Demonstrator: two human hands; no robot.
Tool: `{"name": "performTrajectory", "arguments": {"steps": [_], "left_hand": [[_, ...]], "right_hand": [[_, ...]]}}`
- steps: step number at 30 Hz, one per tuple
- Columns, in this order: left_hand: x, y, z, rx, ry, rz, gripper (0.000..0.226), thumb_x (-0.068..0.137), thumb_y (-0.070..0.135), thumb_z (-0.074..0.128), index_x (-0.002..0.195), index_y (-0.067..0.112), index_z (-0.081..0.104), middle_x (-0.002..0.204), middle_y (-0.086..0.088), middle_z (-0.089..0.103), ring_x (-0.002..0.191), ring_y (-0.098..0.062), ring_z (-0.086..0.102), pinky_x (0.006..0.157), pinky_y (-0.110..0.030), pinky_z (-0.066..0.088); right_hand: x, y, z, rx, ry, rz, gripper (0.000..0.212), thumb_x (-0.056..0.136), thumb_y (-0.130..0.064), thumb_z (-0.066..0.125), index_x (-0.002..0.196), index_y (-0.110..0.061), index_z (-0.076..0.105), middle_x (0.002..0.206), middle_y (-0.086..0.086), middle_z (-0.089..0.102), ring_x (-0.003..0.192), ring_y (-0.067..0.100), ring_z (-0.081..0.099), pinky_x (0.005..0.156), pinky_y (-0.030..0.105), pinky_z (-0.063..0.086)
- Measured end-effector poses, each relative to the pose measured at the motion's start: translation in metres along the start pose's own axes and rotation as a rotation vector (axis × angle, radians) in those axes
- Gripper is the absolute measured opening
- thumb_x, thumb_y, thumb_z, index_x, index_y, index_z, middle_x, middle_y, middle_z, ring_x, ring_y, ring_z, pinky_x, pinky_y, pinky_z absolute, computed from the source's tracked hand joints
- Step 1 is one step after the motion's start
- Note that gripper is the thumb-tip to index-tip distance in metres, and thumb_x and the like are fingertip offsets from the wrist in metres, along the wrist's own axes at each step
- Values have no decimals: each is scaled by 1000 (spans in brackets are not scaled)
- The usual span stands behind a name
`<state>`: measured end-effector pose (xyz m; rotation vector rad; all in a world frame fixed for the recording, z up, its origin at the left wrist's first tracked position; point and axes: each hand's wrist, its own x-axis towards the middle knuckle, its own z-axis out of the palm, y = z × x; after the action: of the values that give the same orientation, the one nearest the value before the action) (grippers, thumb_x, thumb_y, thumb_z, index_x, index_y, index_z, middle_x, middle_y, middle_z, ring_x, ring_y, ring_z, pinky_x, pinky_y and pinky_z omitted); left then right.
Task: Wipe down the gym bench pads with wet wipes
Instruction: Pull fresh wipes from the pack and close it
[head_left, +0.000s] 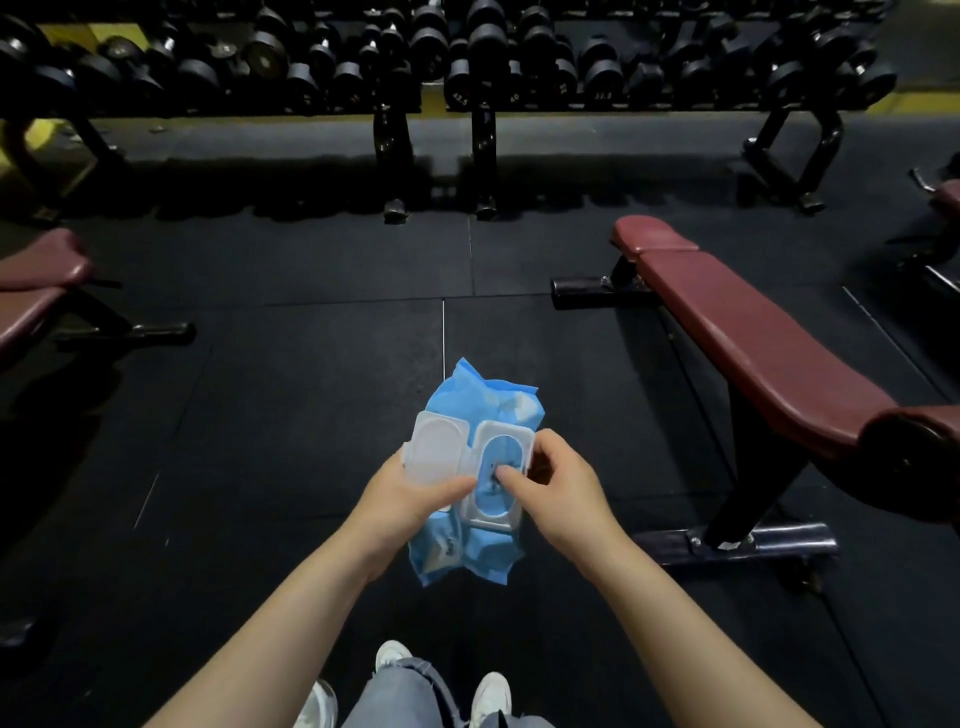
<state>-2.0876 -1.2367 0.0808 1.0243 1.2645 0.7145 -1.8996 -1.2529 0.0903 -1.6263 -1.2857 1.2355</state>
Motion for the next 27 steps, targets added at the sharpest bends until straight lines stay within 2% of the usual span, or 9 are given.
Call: {"name": "performTrajectory", "arguments": {"steps": [3, 6, 10, 13, 15, 18, 20, 23, 27], "left_hand": [[2, -3, -4, 0, 74, -16, 39, 76, 23, 83, 112, 17, 69, 103, -4, 75, 97, -23, 72, 91, -53, 56], [5, -6, -2, -39, 126, -60, 35, 79, 20, 81, 111, 18, 68, 101, -4, 75, 97, -24, 72, 88, -52, 57], [1, -9, 5, -149, 205, -70, 32, 80, 16, 80, 110, 12, 68, 99, -9, 75, 92, -28, 73, 85, -53, 58], [-2, -6, 7, -194, 212, -43, 30, 82, 14, 77, 110, 7, 68, 101, -16, 74, 92, -32, 73, 83, -53, 59], [-2, -4, 7, -194, 201, -26, 30, 83, 14, 76, 111, 6, 68, 101, -16, 74, 94, -33, 73, 84, -54, 58], [-2, 0, 7, -167, 214, -11, 28, 84, 15, 76, 109, 9, 69, 99, -12, 75, 94, -30, 72, 85, -54, 58], [-2, 2, 8, -198, 237, -20, 26, 85, 14, 75, 109, 7, 68, 98, -13, 75, 93, -31, 73, 83, -52, 59], [-2, 4, 7, -262, 259, -34, 26, 86, 12, 73, 110, 4, 67, 99, -17, 75, 91, -35, 73, 81, -52, 59], [-1, 3, 4, -199, 303, -18, 27, 84, 16, 76, 108, 9, 68, 99, -12, 75, 91, -31, 73, 82, -55, 59]], "right_hand": [[-4, 1, 0, 0, -29, -13, 16, 86, -29, 72, 95, -31, 58, 93, -11, 68, 84, 4, 67, 72, 29, 60], [-7, 1, 1, -50, -16, -47, 25, 87, -28, 70, 103, -32, 51, 97, -13, 64, 86, -4, 62, 66, 18, 54], [-12, 7, 3, -209, 138, -275, 48, 84, -36, 71, 122, -36, 41, 115, -19, 50, 101, -1, 56, 78, 21, 53], [-13, 14, 6, -490, 201, -495, 42, 80, -44, 71, 116, -30, 55, 129, -13, 41, 116, 3, 42, 85, 21, 48], [-11, 15, 7, -508, 278, -551, 30, 80, -36, 74, 107, -26, 65, 133, -7, 44, 119, 6, 37, 86, 22, 46], [-7, 15, 5, -455, 385, -677, 12, 83, -20, 75, 94, -18, 73, 127, -1, 54, 115, 14, 45, 86, 30, 50], [-6, 14, 3, -432, 319, -768, 8, 84, -17, 72, 92, -14, 72, 119, 0, 58, 111, 15, 49, 88, 33, 50], [-10, 16, 0, -481, 115, -842, 8, 85, -12, 68, 93, -10, 70, 108, -2, 63, 104, 13, 55, 88, 33, 50], [-13, 14, 0, -421, 47, -719, 19, 93, -20, 56, 93, -12, 73, 101, -8, 66, 99, 6, 58, 85, 24, 50]]}}
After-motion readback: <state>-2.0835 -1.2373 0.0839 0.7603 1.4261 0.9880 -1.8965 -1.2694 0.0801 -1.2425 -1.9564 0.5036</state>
